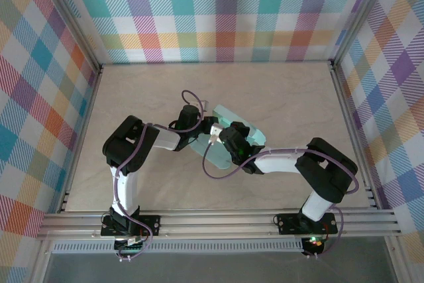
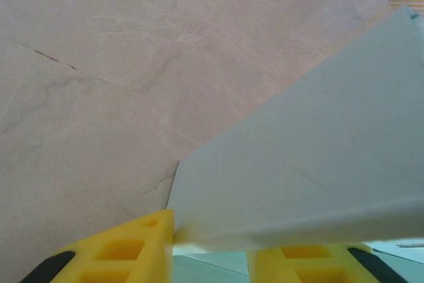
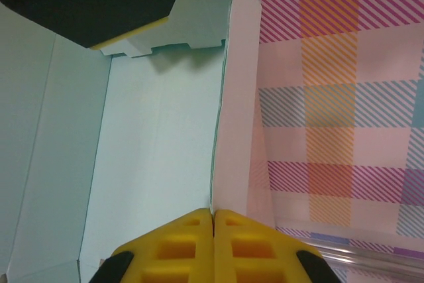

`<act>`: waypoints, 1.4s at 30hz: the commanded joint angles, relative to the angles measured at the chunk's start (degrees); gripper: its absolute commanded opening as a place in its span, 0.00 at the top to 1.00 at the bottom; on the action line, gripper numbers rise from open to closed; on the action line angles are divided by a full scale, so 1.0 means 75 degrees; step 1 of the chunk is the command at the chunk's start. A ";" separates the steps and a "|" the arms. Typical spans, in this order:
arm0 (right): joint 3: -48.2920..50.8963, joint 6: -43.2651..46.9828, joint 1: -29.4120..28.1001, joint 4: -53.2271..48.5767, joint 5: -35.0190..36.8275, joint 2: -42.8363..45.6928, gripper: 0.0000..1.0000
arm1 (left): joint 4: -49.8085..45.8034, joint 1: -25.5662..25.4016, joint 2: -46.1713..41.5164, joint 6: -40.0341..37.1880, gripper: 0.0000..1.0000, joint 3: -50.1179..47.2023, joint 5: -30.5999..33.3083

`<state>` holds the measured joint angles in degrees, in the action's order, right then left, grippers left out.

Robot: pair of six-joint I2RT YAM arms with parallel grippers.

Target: Fold the paper box

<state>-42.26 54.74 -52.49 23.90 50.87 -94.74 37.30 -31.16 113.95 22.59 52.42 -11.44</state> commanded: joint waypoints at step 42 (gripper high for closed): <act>-0.0809 -0.2318 0.0105 -0.2917 -0.2259 0.0156 1.00 | 0.1065 -0.0381 0.0214 0.0018 1.00 0.0406 -0.0076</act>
<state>-48.62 40.38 -50.96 7.84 42.54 -91.64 44.53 -32.14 115.81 16.34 53.47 -9.87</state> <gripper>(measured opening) 0.042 0.122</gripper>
